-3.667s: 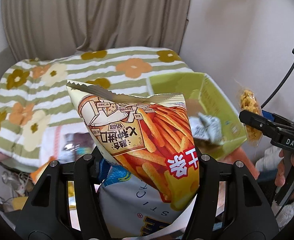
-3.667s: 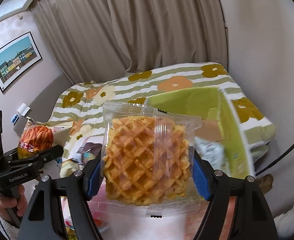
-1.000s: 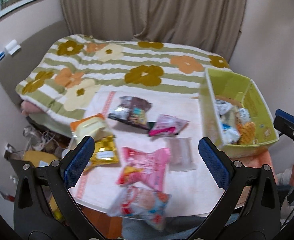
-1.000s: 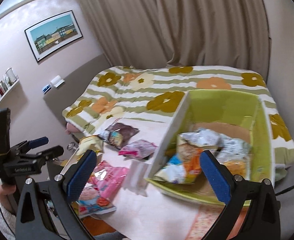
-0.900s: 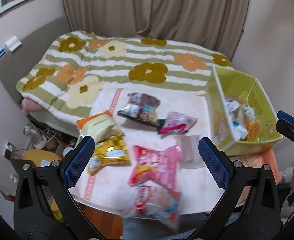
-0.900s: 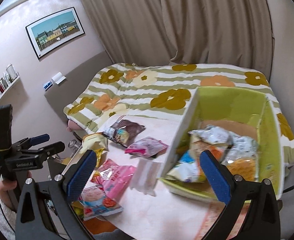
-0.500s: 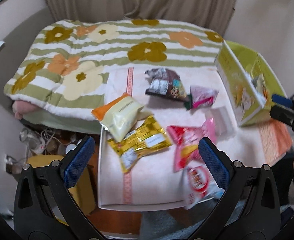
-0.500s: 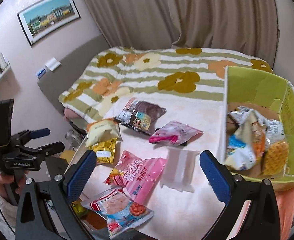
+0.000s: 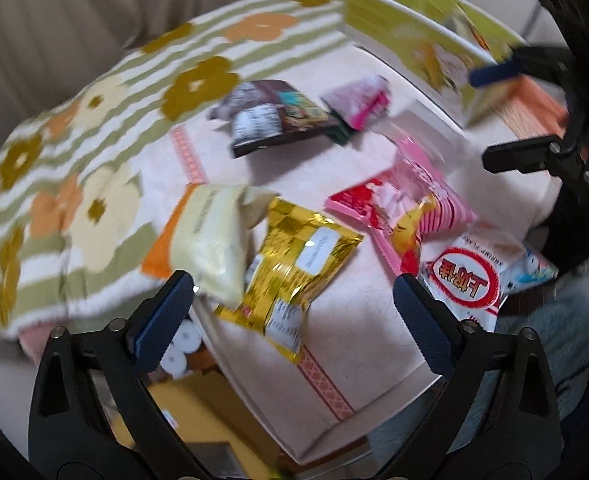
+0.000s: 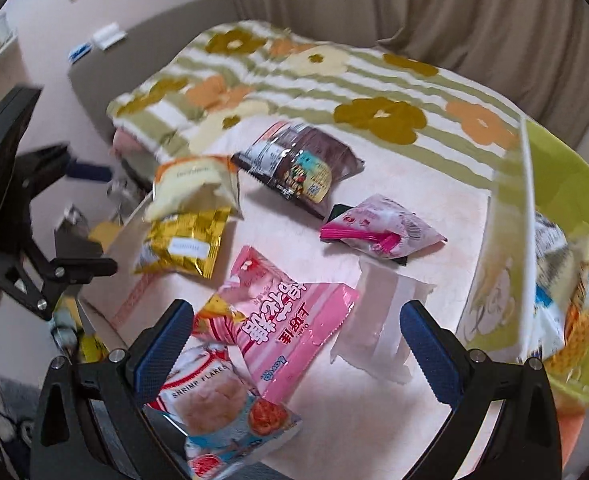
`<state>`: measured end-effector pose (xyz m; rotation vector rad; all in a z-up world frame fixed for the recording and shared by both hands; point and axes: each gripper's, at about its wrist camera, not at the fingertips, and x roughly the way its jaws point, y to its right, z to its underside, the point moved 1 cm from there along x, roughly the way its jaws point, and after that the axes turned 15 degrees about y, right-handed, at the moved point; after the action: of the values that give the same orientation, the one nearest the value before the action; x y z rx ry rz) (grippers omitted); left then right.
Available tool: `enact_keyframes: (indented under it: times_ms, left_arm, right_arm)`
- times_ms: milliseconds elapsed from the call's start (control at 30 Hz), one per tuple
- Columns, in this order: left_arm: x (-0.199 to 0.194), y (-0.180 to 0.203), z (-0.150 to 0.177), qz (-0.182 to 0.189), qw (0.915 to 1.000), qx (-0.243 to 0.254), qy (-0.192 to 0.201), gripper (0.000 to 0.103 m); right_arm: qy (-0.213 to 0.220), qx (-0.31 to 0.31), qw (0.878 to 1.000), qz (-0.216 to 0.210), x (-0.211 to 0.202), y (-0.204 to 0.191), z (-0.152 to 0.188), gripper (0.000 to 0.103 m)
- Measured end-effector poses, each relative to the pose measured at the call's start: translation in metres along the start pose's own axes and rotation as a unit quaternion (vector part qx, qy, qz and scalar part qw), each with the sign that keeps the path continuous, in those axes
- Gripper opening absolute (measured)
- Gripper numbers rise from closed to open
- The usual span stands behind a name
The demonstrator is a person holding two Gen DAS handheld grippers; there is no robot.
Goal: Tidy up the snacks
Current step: 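Move both tools back toward the snacks on the table, then grasp the gold packet with the left gripper while the right gripper grasps the pink marshmallow bag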
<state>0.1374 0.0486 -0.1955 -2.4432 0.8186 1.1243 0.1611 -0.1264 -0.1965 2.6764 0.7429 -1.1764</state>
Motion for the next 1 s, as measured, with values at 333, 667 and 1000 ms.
enact_keyframes:
  times_ms: [333,667,1000]
  left_arm:
    - [0.067,0.005,0.000,0.041,0.9938,0.080,-0.066,0.075]
    - [0.109,0.012,0.012,0.067,0.9843,0.101,-0.128,0.075]
    - [0.111,0.019,0.018,0.052,0.9878,0.077,-0.125,0.060]
  right_arm:
    - [-0.067,-0.087,0.990,-0.086,0.049,-0.008,0.005,0.103]
    - [-0.121,-0.172,0.965,-0.157,0.077,-0.020,0.010,0.103]
    - [-0.155,-0.215,0.946,-0.189,0.095,-0.024,0.018,0.103]
